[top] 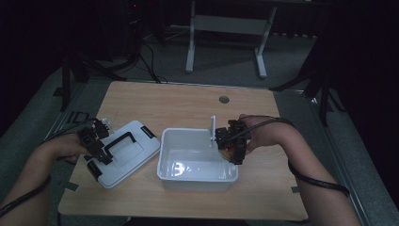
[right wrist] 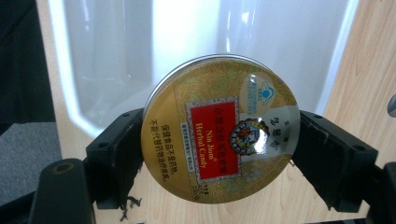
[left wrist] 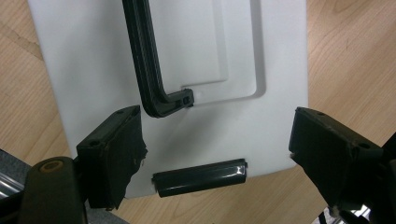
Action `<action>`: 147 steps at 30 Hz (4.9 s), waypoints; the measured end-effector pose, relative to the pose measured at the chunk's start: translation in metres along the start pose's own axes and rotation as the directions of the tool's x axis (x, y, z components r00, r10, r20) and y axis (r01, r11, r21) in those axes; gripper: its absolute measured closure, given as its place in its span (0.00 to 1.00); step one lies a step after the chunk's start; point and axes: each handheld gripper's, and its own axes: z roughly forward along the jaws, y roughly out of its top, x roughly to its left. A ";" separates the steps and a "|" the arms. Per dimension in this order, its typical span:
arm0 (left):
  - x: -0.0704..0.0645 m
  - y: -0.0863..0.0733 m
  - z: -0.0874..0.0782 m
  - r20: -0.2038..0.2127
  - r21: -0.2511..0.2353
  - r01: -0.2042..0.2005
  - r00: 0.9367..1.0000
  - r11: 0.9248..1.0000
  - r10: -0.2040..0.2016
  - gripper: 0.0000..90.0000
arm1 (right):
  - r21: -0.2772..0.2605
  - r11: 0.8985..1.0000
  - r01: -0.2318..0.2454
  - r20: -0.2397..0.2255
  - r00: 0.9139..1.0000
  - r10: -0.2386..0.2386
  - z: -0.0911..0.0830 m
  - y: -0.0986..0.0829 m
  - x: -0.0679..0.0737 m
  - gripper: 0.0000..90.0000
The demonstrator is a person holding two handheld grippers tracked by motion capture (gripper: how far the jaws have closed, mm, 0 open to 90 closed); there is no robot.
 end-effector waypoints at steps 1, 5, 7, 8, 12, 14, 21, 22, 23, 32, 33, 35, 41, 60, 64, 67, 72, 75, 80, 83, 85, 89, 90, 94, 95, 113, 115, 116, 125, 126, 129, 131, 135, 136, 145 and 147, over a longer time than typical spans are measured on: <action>0.000 0.000 0.000 -0.002 0.001 -0.001 1.000 1.000 0.001 0.19 | 0.008 1.000 0.001 0.003 1.000 -0.002 0.002 0.003 0.000 0.22; 0.000 0.000 0.001 0.001 0.003 -0.004 1.000 1.000 0.004 0.19 | 0.017 1.000 0.016 0.004 1.000 -0.016 0.009 0.011 -0.001 0.22; 0.000 0.000 0.001 0.001 0.003 -0.003 1.000 1.000 0.003 0.19 | 0.020 0.999 0.027 0.015 1.000 -0.027 0.013 0.014 -0.001 0.22; 0.000 0.000 0.000 0.001 0.003 0.000 1.000 1.000 0.000 0.19 | 0.024 0.999 0.027 0.017 0.999 -0.028 0.015 0.016 -0.001 0.22; 0.000 0.000 0.000 0.003 -0.002 0.001 1.000 1.000 -0.001 0.19 | 0.025 0.999 0.023 0.001 1.000 -0.023 0.025 0.021 -0.002 0.22; 0.000 0.000 0.001 0.005 0.000 0.000 1.000 1.000 0.000 0.19 | 0.027 1.000 0.016 -0.004 1.000 -0.015 0.031 0.023 -0.003 0.22; -0.001 0.001 0.002 0.008 -0.003 -0.002 1.000 1.000 0.002 0.19 | 0.029 1.000 0.001 -0.031 1.000 -0.001 0.052 0.028 -0.005 0.22; 0.000 0.001 0.001 0.005 -0.004 -0.004 1.000 1.000 0.004 0.19 | 0.033 0.999 0.000 -0.033 0.999 0.001 0.055 0.028 -0.005 0.22; 0.000 0.001 0.001 0.008 -0.004 -0.004 1.000 1.000 0.004 0.19 | 0.031 1.000 0.002 -0.037 0.999 0.000 0.058 0.029 -0.005 0.22; 0.000 0.000 0.001 0.003 0.001 -0.004 1.000 1.000 0.004 0.19 | 0.040 0.999 -0.007 -0.084 0.996 0.010 0.082 0.033 -0.001 0.22; 0.000 0.000 0.001 0.000 0.002 -0.005 1.000 1.000 0.005 0.19 | 0.045 0.999 -0.006 -0.086 0.996 0.010 0.084 0.033 -0.001 0.22; 0.000 0.000 0.001 0.001 0.000 -0.006 1.000 1.000 0.006 0.19 | 0.056 0.998 -0.009 -0.090 0.996 0.014 0.090 0.034 0.000 0.22; -0.001 0.001 0.002 0.001 -0.002 -0.007 1.000 1.000 0.007 0.19 | 0.077 0.997 0.000 -0.098 0.995 0.008 0.104 0.039 0.003 0.22; -0.002 0.004 0.001 -0.008 -0.009 -0.021 1.000 1.000 0.021 0.19 | 0.134 0.991 -0.012 -0.152 0.988 0.032 0.130 0.040 0.006 0.22; -0.002 0.003 0.000 -0.009 -0.011 -0.016 1.000 1.000 0.016 0.19 | 0.131 0.991 -0.021 -0.162 0.986 0.042 0.129 0.039 0.004 0.22; -0.002 0.003 0.001 -0.011 -0.005 -0.014 1.000 1.000 0.014 0.19 | 0.130 0.991 -0.028 -0.167 0.985 0.050 0.128 0.039 0.004 0.22; -0.002 0.002 0.000 -0.011 -0.009 -0.015 1.000 1.000 0.015 0.19 | 0.119 0.992 -0.034 -0.160 0.986 0.053 0.123 0.038 0.003 0.17; -0.002 0.002 -0.001 -0.012 -0.010 -0.014 1.000 1.000 0.014 0.19 | 0.108 0.993 -0.037 -0.149 0.987 0.053 0.117 0.038 0.002 0.16; -0.002 0.002 -0.002 -0.014 -0.008 -0.014 1.000 1.000 0.014 0.19 | 0.062 0.996 -0.057 -0.135 0.989 0.065 0.099 0.036 -0.001 0.15; -0.002 0.002 -0.003 -0.018 -0.006 -0.013 1.000 1.000 0.013 0.19 | 0.041 0.997 -0.059 -0.147 0.987 0.065 0.090 0.035 -0.002 0.13; -0.002 0.001 -0.003 -0.018 -0.004 -0.015 1.000 1.000 0.015 0.19 | 0.008 0.998 -0.068 -0.146 0.987 0.069 0.080 0.032 -0.004 0.13; -0.002 0.001 -0.003 -0.019 -0.007 -0.014 1.000 1.000 0.013 0.19 | -0.039 0.997 -0.072 -0.119 0.991 0.067 0.060 0.025 -0.006 0.13; -0.002 0.001 -0.004 -0.017 -0.009 -0.015 1.000 1.000 0.014 0.19 | -0.050 0.996 -0.069 -0.105 0.992 0.064 0.056 0.024 -0.007 0.13; -0.003 0.002 -0.004 -0.019 -0.014 -0.016 1.000 1.000 0.016 0.19 | -0.078 0.992 -0.094 -0.087 0.992 0.087 0.040 0.014 -0.009 0.13; -0.003 0.002 -0.004 -0.022 -0.012 -0.018 1.000 1.000 0.017 0.19 | -0.084 0.991 -0.104 -0.086 0.992 0.097 0.035 0.010 -0.009 0.13; -0.003 -0.001 -0.004 -0.032 0.002 -0.013 0.999 1.000 0.013 0.19 | -0.139 0.971 -0.195 -0.035 0.981 0.192 0.005 -0.073 0.003 0.14; -0.004 -0.001 -0.004 -0.034 0.007 -0.016 0.999 1.000 0.016 0.19 | -0.139 0.969 -0.206 -0.037 0.979 0.202 0.006 -0.084 0.008 0.14; -0.004 0.000 -0.004 -0.032 0.006 -0.017 0.999 1.000 0.017 0.19 | -0.140 0.967 -0.214 -0.042 0.977 0.210 0.007 -0.090 0.010 0.14; -0.005 0.000 -0.003 -0.033 0.001 -0.013 0.999 1.000 0.013 0.19 | -0.153 0.949 -0.277 -0.075 0.961 0.268 0.034 -0.125 0.028 0.14; -0.005 0.000 -0.003 -0.032 0.002 -0.014 0.999 1.000 0.014 0.19 | -0.152 0.947 -0.282 -0.080 0.959 0.273 0.038 -0.127 0.030 0.14; -0.004 0.000 -0.004 -0.034 -0.001 -0.017 0.999 1.000 0.017 0.19 | -0.165 0.942 -0.294 -0.095 0.955 0.281 0.048 -0.133 0.036 0.14; -0.003 -0.001 -0.003 -0.035 -0.001 -0.015 0.999 1.000 0.015 0.19 | -0.177 0.937 -0.300 -0.088 0.953 0.289 0.055 -0.137 0.039 0.14; -0.004 -0.003 -0.002 -0.035 -0.006 -0.016 0.999 1.000 0.016 0.19 | -0.215 0.927 -0.309 -0.086 0.951 0.297 0.069 -0.142 0.050 0.14; -0.004 -0.003 -0.003 -0.039 -0.007 -0.018 0.999 1.000 0.018 0.19 | -0.230 0.919 -0.320 -0.102 0.947 0.304 0.073 -0.143 0.053 0.14; -0.003 -0.009 -0.002 -0.054 -0.012 -0.021 0.998 1.000 0.021 0.19 | -0.229 0.908 -0.351 -0.133 0.935 0.328 0.110 -0.154 0.078 0.15; -0.003 -0.009 0.000 -0.053 -0.008 -0.026 0.998 1.000 0.026 0.19 | -0.238 0.900 -0.364 -0.147 0.930 0.337 0.113 -0.157 0.080 0.15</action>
